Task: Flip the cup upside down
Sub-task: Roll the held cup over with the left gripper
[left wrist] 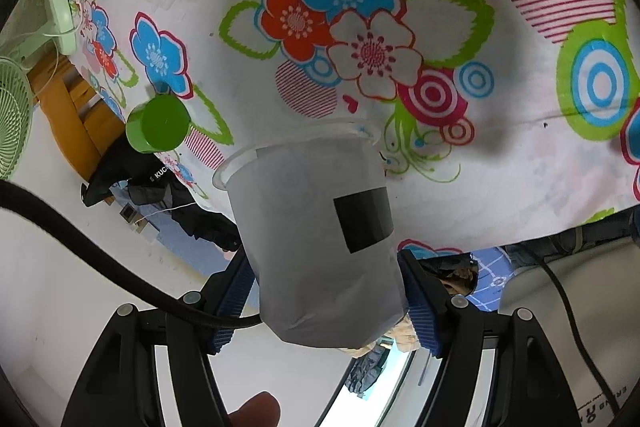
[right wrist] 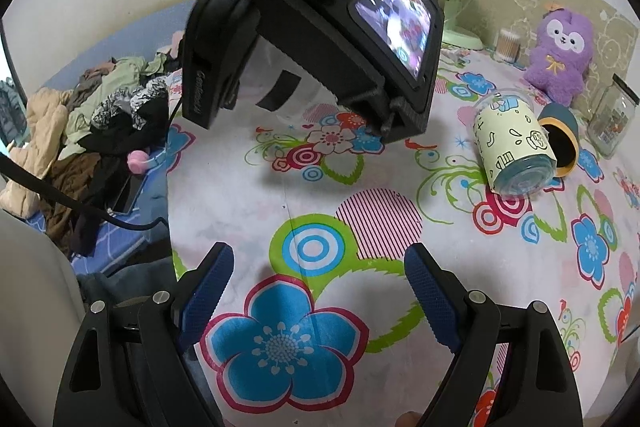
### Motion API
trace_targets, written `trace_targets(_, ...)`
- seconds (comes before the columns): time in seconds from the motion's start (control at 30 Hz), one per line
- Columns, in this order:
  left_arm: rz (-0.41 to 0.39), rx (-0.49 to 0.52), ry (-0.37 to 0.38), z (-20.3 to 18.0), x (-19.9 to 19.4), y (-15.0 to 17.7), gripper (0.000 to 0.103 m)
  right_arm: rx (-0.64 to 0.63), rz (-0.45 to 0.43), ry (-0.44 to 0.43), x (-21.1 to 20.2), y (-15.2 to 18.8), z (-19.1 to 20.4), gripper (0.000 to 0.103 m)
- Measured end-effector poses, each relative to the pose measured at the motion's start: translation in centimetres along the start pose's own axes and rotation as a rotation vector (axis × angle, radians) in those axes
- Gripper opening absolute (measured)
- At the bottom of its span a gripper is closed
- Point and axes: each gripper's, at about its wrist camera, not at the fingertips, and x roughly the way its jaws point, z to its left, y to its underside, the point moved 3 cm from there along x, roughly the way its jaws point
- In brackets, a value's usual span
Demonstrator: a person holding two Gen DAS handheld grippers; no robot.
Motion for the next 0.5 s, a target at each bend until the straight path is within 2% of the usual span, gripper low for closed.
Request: trace_targets(0.5, 0.003, 0.022, -0.038, -1.0, -0.6, -2.3, 0.074, 0.018, -0.028, 0.017, -0.6, 0.5, -0.5, 0.089)
